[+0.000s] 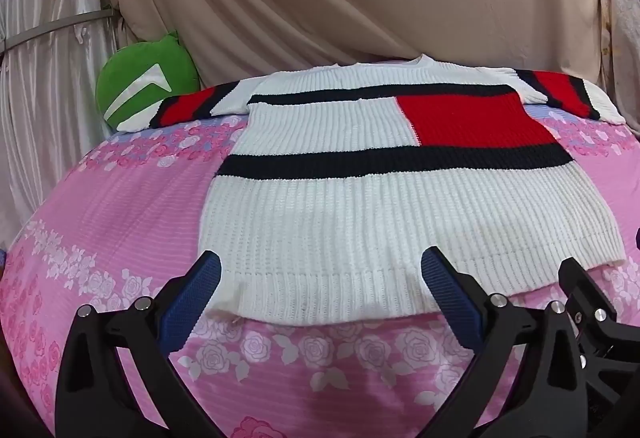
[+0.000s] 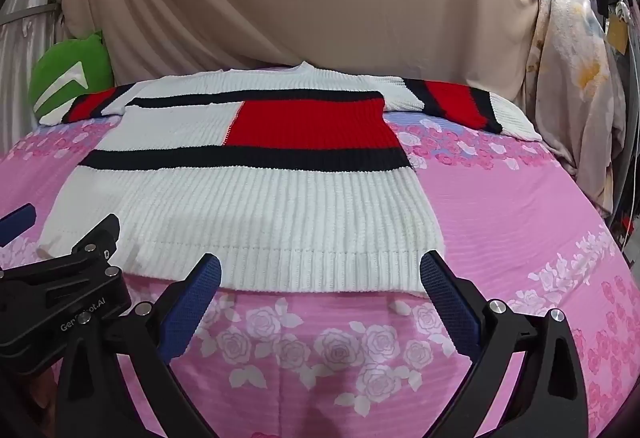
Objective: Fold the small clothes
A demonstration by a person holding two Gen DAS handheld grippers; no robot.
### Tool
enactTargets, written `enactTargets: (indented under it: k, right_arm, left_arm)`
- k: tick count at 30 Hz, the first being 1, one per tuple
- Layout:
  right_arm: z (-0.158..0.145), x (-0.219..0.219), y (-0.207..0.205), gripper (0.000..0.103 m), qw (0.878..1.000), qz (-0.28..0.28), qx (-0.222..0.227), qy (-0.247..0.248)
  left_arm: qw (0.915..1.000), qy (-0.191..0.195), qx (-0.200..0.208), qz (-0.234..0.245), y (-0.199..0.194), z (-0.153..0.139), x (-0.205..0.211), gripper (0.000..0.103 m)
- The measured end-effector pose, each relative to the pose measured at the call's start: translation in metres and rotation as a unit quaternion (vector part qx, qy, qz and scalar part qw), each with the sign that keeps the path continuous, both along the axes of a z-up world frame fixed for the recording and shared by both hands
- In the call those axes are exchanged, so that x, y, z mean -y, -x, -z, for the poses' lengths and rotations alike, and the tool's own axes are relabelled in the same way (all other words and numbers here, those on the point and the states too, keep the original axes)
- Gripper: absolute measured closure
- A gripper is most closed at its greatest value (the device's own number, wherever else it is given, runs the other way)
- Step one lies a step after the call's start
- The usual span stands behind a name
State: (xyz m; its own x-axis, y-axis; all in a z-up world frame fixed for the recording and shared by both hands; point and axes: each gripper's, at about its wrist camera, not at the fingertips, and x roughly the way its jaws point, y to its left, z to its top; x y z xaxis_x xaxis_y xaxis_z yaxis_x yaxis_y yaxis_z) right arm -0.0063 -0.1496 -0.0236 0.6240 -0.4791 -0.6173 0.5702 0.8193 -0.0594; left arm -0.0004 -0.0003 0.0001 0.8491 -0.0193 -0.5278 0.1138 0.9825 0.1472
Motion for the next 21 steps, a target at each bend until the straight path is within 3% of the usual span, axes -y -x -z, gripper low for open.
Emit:
enactTargets:
  k: [3,4,21]
  right_arm:
    - [0.0005,0.0009,0.0006,0.005,1.000,0.002,0.001,-0.007]
    - [0.0018,0.0022,0.0005,0.005,1.000,0.002,0.000,-0.008]
    - [0.0001,0.0017,0.0014,0.005,1.000,0.002,0.002,-0.018]
  left_arm:
    - [0.9999,0.016,0.005,0.000,0.0035,-0.0015,-0.0035,0.005]
    - [0.9997,0.016,-0.017,-0.002,-0.0030,-0.0012,-0.0011,0.005]
    - [1.0000,0.004,-0.003,-0.004,0.0003,-0.0005,0.0008,0.005]
